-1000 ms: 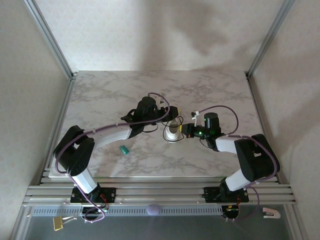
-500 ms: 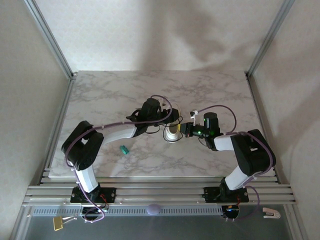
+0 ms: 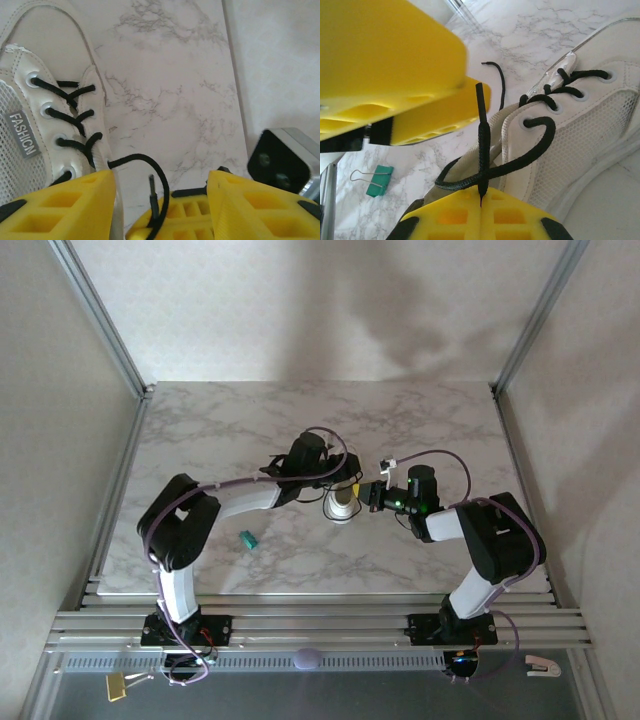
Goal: Tie the shoes
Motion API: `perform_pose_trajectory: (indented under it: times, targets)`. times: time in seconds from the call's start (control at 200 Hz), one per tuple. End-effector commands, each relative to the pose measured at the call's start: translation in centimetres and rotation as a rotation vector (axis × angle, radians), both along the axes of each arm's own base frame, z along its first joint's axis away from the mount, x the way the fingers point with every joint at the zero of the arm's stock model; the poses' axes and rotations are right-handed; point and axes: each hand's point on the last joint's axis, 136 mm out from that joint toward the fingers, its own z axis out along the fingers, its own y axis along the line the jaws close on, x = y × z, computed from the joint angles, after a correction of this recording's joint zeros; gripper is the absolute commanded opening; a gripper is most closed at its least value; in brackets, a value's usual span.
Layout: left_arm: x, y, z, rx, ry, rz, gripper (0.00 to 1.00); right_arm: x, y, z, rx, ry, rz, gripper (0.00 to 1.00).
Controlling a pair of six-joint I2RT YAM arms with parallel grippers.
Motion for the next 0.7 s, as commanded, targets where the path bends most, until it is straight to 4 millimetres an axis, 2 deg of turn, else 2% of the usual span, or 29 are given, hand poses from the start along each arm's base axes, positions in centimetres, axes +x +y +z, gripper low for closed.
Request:
perform_pose_trajectory:
  times: [0.0, 0.255, 0.505, 0.626, 0.696]
  targets:
    - [0.6, -0.6, 0.5, -0.022, 0.010, -0.007, 0.50, -0.2, 0.0, 0.5, 0.021, -0.017, 0.013, 0.00]
    - [1.1, -1.0, -0.1, -0.020, 0.020, -0.004, 0.39, -0.3, 0.1, 0.6, 0.029, -0.016, 0.022, 0.00]
    - [1.3, -1.1, -0.8, -0.015, 0.034, -0.003, 0.19, -0.4, 0.0, 0.7, 0.023, -0.020, 0.015, 0.00]
    - [1.3, -1.0, -0.7, -0.009, 0.029, -0.001, 0.00, -0.4, 0.0, 0.7, 0.021, -0.017, 0.014, 0.00]
    - [1.3, -0.8, -0.2, -0.005, 0.015, 0.003, 0.00, -0.5, -0.2, 0.4, 0.011, -0.010, 0.005, 0.00]
